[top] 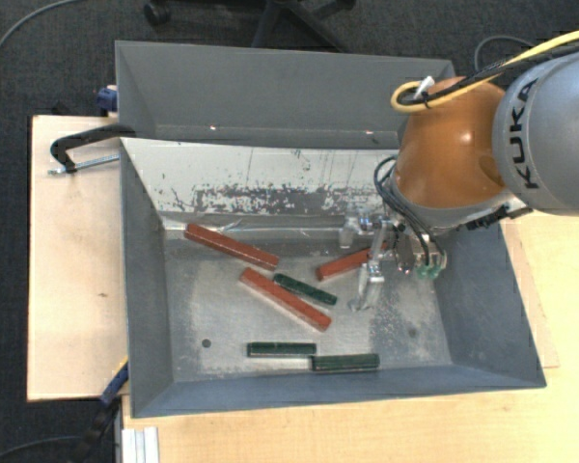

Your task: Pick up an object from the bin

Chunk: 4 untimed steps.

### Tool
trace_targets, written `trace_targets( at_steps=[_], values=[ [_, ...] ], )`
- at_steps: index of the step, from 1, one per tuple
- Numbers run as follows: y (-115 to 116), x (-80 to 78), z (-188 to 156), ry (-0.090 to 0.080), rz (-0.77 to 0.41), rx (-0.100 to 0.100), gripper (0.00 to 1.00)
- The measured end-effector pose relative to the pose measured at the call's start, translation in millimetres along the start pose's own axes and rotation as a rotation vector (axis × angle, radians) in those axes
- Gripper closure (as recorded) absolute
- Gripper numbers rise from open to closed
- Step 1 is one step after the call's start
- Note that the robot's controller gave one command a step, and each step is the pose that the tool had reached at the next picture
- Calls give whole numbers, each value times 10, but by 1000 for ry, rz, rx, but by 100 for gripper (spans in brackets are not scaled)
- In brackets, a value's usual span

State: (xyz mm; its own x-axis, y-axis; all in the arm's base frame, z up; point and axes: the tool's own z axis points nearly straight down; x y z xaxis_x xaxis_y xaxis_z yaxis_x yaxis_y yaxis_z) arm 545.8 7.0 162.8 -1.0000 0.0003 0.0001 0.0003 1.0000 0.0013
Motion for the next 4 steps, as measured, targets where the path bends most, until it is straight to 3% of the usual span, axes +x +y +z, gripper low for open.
trace_targets(
  at_steps=[1,2,3,4],
  values=[
    [-416,-433,733,-11,-25,1,0],
    [-623,-576,915,-5,18,0,0],
    [-521,-538,914,-3,-146,1,0],
    [-581,-575,905,-6,-13,0,0]
  ],
)
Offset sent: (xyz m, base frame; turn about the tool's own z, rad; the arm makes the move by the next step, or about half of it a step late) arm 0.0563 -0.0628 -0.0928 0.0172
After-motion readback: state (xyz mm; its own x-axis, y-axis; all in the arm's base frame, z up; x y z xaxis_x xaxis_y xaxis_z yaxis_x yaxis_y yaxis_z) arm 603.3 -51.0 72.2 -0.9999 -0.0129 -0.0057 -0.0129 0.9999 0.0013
